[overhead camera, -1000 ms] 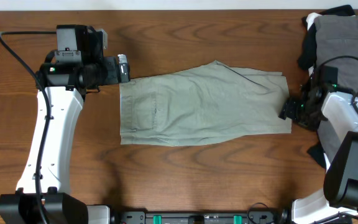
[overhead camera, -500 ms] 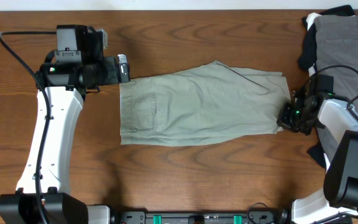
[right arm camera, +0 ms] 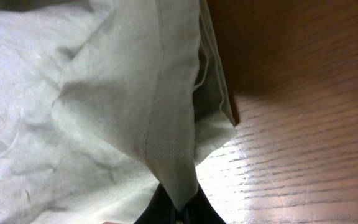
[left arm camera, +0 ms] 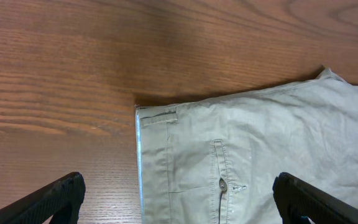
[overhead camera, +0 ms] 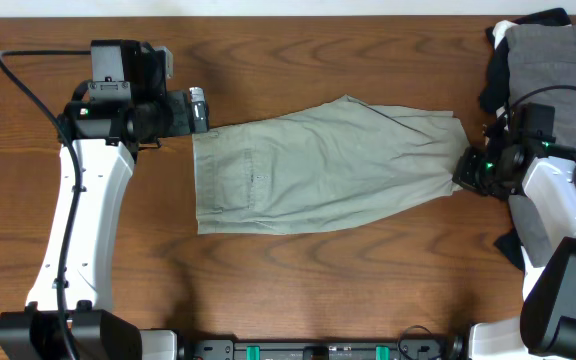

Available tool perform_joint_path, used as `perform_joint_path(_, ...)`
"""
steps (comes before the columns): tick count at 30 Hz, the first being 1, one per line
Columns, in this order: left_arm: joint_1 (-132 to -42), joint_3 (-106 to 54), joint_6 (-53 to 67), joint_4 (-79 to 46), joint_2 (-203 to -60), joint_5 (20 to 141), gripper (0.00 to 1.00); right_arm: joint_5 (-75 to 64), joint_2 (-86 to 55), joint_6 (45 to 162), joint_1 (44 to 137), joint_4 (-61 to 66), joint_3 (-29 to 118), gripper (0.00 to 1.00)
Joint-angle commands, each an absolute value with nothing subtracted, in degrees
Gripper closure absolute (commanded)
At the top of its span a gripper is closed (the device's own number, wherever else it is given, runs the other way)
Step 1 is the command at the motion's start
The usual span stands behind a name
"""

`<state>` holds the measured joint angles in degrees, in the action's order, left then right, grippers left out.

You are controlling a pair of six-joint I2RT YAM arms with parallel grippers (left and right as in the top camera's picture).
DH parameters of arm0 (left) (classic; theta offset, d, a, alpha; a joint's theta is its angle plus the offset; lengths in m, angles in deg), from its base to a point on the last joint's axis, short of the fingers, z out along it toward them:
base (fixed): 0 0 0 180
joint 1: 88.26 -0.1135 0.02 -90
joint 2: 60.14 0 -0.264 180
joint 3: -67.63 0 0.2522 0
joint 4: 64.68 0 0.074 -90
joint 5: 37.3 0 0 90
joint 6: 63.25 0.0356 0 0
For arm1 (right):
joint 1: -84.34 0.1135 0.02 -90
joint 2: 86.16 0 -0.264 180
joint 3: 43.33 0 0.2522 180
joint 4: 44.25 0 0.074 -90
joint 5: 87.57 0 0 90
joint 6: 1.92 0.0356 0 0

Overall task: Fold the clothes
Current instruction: 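Grasp right end of trousers with right gripper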

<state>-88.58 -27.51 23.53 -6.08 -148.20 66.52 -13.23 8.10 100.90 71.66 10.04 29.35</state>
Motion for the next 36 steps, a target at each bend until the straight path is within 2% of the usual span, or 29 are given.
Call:
perform_joint_path(1, -88.84, -28.47, 22.81, -5.97, -148.13, 67.25, 0.02, -13.93, 7.71, 100.88, 71.96, 10.85, 30.05, 0.99)
perform_joint_path(4, -88.84, -28.50, 22.81, -5.97, -148.13, 67.25, 0.02, -11.20, 7.71, 100.86, 71.98, 9.80, 29.98, 0.94)
perform_joint_path(7, -88.84, -28.50, 22.81, -5.97, -148.13, 67.25, 0.02, -9.56, 7.71, 100.40, 71.98, 7.29, 29.57, 0.93)
perform_joint_path(17, -88.84, -28.47, 22.81, -5.97, -148.13, 67.25, 0.02, -8.75, 7.77, 97.23, 71.98, 2.68, 27.25, 0.72)
perform_joint_path(19, -88.84, -28.50, 22.81, -5.97, -148.13, 67.25, 0.02, -7.24, 7.84, 97.23, 71.98, 2.04, 26.44, 0.65)
perform_joint_path(25, -88.84, -28.50, 22.81, -5.97, -148.13, 67.25, 0.02, -5.08, 7.95, 97.23, 71.98, -3.40, 22.68, 0.57)
perform_joint_path(28, -88.84, -28.50, 22.81, -5.97, -148.13, 67.25, 0.02, -5.08, 7.95, 97.23, 71.98, -7.75, 20.25, 0.50)
perform_joint_path(36, -88.84, -28.50, 22.81, -5.97, -148.13, 67.25, 0.02, -7.37, 8.47, 99.48, 71.98, -14.96, 15.99, 0.50)
